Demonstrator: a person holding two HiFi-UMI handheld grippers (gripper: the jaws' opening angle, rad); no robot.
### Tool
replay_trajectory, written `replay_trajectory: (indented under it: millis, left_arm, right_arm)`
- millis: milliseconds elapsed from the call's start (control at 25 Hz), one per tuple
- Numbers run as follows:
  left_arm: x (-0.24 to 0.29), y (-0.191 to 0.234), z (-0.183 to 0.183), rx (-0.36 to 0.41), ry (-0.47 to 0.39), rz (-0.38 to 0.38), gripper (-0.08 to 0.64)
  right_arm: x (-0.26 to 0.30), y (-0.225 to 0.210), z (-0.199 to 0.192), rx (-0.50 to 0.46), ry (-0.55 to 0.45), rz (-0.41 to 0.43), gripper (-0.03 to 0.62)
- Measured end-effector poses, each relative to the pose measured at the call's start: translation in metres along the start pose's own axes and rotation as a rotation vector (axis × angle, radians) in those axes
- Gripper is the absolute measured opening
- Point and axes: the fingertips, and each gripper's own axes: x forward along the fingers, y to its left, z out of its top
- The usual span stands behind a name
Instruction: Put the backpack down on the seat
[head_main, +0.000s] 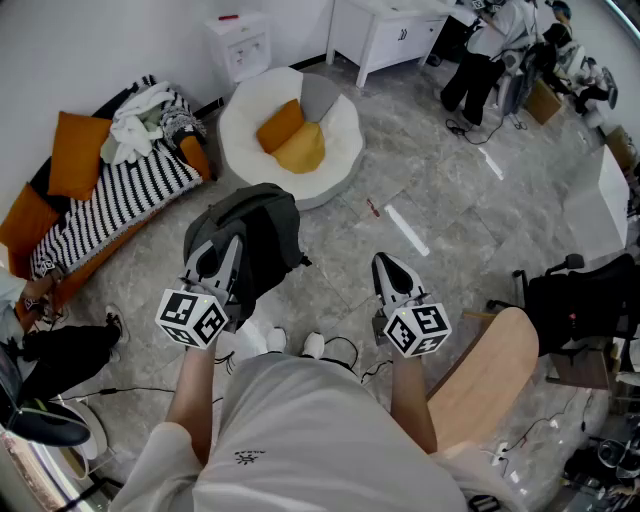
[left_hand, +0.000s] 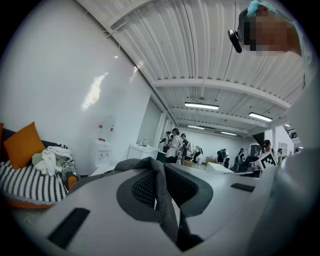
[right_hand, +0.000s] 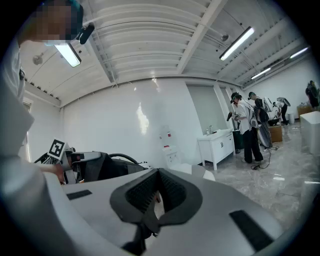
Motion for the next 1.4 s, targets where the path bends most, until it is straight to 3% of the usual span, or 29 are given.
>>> replay_trajectory:
  millis: [320,1400]
  left_arm:
    - [0.007,-0.012,0.003,-0.013,-0.007,-0.024,0.043]
    - [0.024,-0.026,-0.006,-0.022,-0.001,0.028,0.043]
  right_arm:
    - [0.000,-0.003,0.004,-0.014,-0.006,0.025,0.023]
    - [-0.005,-0.030,-0.002,0.046,0.000,0.131,0.025]
